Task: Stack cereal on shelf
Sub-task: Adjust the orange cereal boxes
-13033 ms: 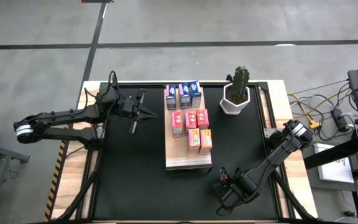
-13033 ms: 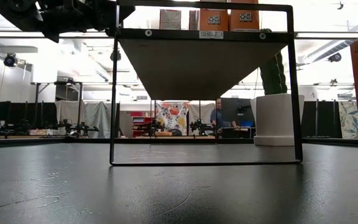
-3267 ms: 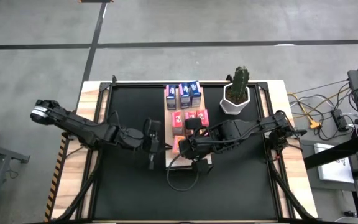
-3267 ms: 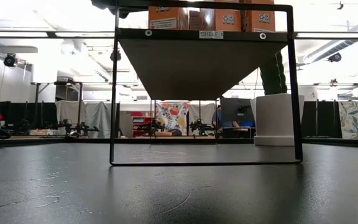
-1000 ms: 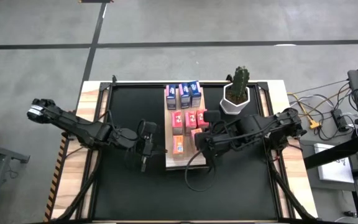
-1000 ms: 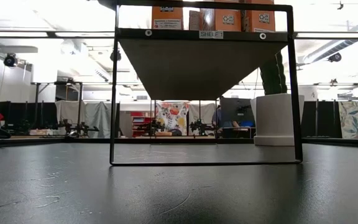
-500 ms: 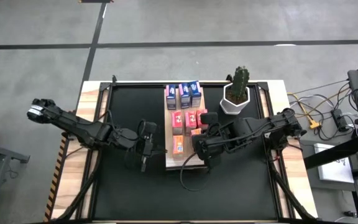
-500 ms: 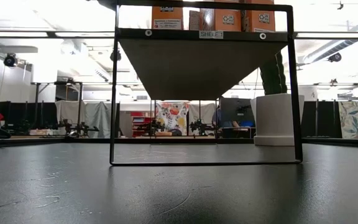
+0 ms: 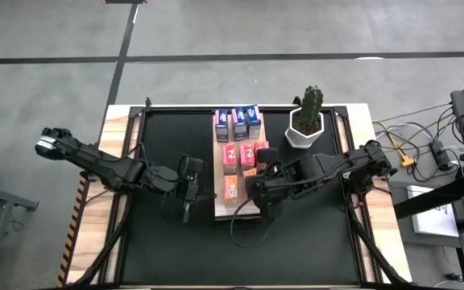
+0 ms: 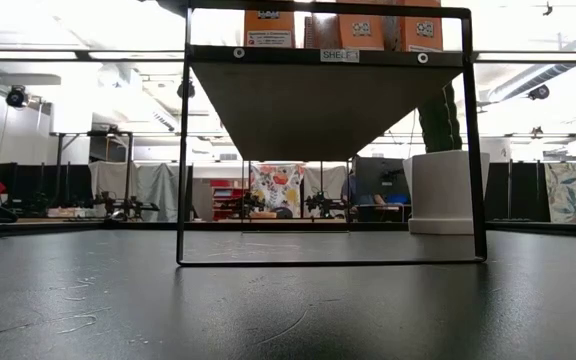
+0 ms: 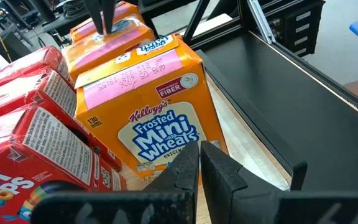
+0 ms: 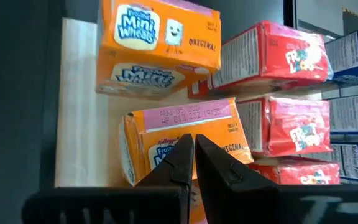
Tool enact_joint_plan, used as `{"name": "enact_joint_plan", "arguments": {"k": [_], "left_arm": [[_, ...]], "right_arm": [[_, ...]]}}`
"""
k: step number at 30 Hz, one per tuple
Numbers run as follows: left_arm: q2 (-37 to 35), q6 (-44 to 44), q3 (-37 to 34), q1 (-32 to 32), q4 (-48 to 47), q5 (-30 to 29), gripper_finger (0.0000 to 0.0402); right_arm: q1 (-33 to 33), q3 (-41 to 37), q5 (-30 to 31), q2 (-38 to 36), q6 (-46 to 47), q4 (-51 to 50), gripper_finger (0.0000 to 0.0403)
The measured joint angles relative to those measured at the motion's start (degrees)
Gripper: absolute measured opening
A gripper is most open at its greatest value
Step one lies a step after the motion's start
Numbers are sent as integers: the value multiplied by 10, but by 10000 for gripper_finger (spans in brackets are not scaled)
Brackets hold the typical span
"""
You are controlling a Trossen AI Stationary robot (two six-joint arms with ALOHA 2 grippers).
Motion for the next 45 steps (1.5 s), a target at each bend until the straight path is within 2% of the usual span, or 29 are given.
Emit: {"name": "enact_joint_plan", "arguments": {"k": [17,25,35,45], "left_arm": [[0,0,0,0,0,0,0],[0,0,0,0,0,0,0],[0,0,0,0,0,0,0],[0,1,0,0,0,0,0]], "right_arm": [[0,-1,-1,-18,29,-7,12],[0,-2,0,-21,64,-46,12],[2,-31,-1,-23,77,-34,12],[2,-31,-28,-23,81,-11,12]]}}
